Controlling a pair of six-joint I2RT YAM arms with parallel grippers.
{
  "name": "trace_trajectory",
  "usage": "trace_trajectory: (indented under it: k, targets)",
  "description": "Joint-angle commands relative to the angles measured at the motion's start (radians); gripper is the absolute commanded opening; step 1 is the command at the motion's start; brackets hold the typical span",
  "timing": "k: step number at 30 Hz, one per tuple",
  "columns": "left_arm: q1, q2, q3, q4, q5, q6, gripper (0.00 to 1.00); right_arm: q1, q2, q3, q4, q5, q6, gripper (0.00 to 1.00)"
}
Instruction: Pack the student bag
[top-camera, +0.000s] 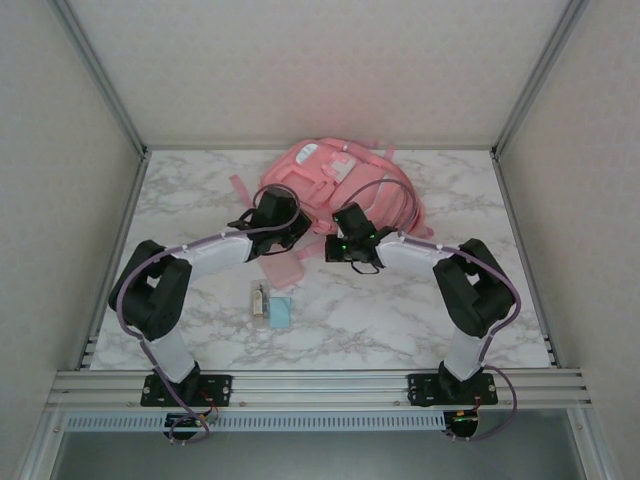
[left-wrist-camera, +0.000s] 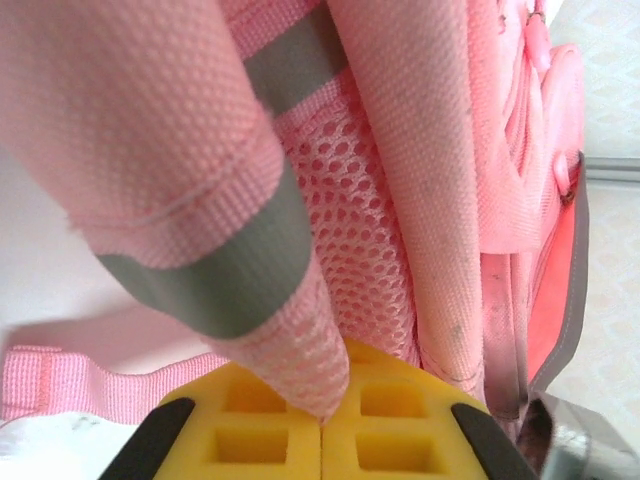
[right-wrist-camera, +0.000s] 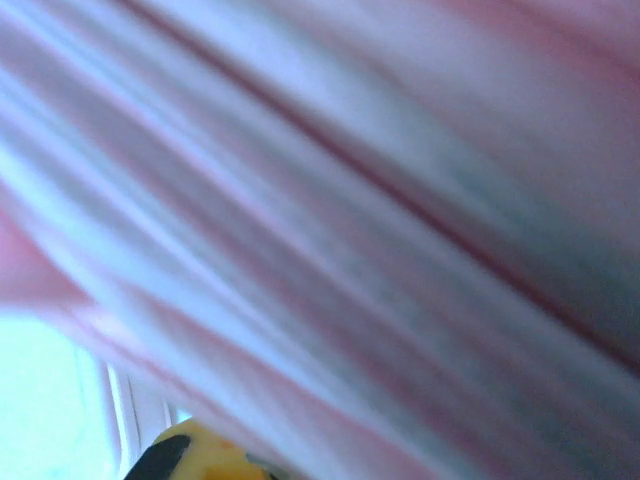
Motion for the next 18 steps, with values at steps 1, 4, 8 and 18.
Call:
trace_trajectory:
  k: [1, 4, 8, 18]
  targets:
    - [0.071, 0.018, 0.019, 0.005, -0.035, 0.073, 0.0, -0.049, -0.022, -0.026, -0.274, -0.144, -0.028, 0.0]
    - [0.091, 0.036, 0.04, -0.01, -0.04, 0.115, 0.0, -0.074, -0.04, -0.025, -0.379, -0.165, -0.065, 0.0]
    - [0.128, 0.062, 0.064, -0.023, -0.026, 0.147, 0.0, -0.124, -0.079, -0.023, -0.519, -0.127, -0.129, 0.0]
    - [0.188, 0.141, 0.2, -0.105, -0.042, 0.265, 0.0, -0.204, -0.119, 0.068, -0.745, -0.089, -0.248, 0.0]
